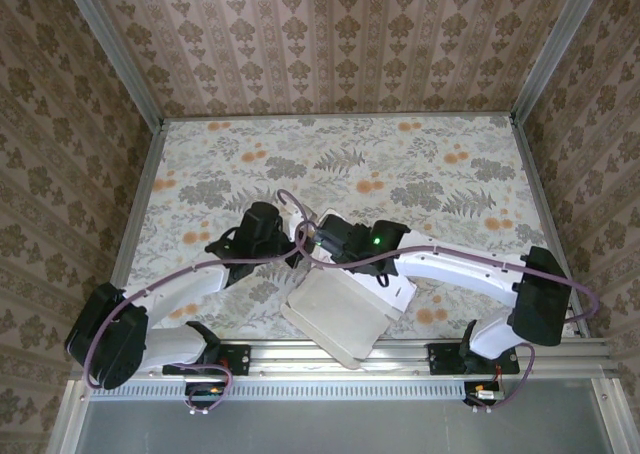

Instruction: Fold the paper box

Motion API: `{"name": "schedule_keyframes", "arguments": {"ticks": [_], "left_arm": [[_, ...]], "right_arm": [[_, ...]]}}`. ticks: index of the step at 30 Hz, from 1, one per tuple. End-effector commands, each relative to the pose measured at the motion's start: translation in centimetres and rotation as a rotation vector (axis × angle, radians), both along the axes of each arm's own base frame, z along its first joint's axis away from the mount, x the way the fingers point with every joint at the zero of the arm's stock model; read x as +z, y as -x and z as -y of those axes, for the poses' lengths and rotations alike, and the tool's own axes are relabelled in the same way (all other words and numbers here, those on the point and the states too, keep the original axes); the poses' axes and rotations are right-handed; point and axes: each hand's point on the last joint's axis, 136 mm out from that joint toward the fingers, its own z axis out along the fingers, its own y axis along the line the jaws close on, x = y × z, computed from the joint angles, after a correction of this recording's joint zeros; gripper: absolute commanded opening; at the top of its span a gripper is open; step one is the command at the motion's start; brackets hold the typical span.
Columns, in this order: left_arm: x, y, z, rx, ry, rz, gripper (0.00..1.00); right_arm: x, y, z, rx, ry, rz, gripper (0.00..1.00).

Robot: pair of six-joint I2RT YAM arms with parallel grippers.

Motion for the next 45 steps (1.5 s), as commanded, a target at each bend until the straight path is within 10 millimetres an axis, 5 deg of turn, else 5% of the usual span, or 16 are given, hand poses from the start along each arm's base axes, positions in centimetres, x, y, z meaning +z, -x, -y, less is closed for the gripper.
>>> {"name": "schedule_keyframes", "arguments": {"ticks": [1,16,28,45], "left_arm": [[0.2,0.9,0.1,-0.019,-0.002,0.023,0.01],[0.2,1.7,0.3,-0.024,0.023,0.058,0.01],[1.2,1.9,1.6,-0.028,0.082,0.106,0.01],[2.0,-0.1,5.6,-0.069,0.160,0.174,0.02]], "right_arm": [[1.2,1.1,-1.1,0.019,-0.137,-0.052,0.30],[6.6,-0.7,-0.2,-0.115,-0.703,-0.200,0.46],[3.0,-4.8,2.1,-0.294,-0.919,-0.319,0.50],[-0.8,-5.4,5.6,-0.429,-1.030,-0.321,0.41]]}}
